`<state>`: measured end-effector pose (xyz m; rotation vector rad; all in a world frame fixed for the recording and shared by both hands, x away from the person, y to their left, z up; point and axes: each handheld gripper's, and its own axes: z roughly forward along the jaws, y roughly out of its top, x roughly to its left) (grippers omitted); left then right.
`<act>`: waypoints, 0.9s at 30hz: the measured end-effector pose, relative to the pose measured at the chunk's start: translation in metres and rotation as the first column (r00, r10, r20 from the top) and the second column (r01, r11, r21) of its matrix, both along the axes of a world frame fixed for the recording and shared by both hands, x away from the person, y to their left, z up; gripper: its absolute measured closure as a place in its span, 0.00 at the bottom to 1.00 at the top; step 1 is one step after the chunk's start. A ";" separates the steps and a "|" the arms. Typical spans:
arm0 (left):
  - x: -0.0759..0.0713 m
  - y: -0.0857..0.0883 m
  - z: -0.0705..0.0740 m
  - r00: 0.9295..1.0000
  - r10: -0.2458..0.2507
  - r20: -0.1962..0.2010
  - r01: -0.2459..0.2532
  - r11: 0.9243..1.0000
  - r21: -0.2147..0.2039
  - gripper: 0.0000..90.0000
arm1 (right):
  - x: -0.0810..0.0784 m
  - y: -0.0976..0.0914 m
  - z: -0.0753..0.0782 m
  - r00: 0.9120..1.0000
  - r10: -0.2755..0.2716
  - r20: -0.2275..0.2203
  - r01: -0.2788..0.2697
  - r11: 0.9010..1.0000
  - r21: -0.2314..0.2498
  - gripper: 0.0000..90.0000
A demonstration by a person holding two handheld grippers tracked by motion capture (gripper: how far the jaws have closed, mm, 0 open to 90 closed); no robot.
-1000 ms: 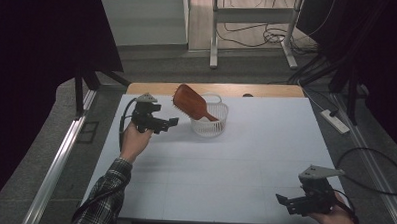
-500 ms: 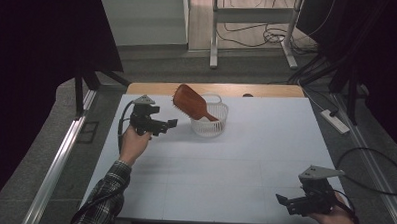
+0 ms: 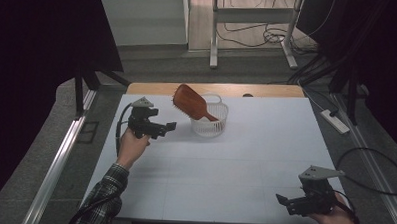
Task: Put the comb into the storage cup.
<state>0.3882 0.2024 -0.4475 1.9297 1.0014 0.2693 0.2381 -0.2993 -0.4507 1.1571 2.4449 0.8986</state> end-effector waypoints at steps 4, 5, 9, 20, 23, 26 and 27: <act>-0.003 -0.001 0.000 1.000 -0.008 -0.005 0.008 1.000 -0.002 0.00 | 0.000 0.000 0.000 1.000 -0.003 0.004 0.003 1.000 0.002 0.00; -0.004 -0.002 0.000 1.000 -0.010 -0.005 0.010 1.000 0.000 0.00 | 0.000 0.000 0.000 1.000 -0.004 0.005 0.004 1.000 0.001 0.00; -0.007 -0.004 -0.001 1.000 -0.015 -0.008 0.015 1.000 0.013 0.00 | -0.001 0.000 0.000 1.000 0.000 0.008 0.000 1.000 -0.003 0.00; -0.018 -0.007 -0.003 1.000 -0.011 -0.005 0.012 0.999 0.051 0.00 | 0.000 -0.001 0.000 1.000 -0.007 0.002 0.007 1.000 0.012 0.00; -0.020 -0.006 -0.003 1.000 -0.009 -0.004 0.010 0.999 0.050 0.00 | 0.000 -0.001 0.000 1.000 -0.006 0.001 0.006 1.000 0.009 0.00; -0.022 -0.005 -0.004 1.000 -0.011 -0.006 0.012 0.999 0.045 0.00 | 0.000 -0.001 0.000 1.000 -0.005 0.002 0.005 1.000 0.008 0.00; -0.023 -0.005 -0.004 1.000 -0.011 -0.006 0.012 0.999 0.045 0.00 | 0.000 -0.001 0.000 1.000 -0.004 0.002 0.004 1.000 0.008 0.00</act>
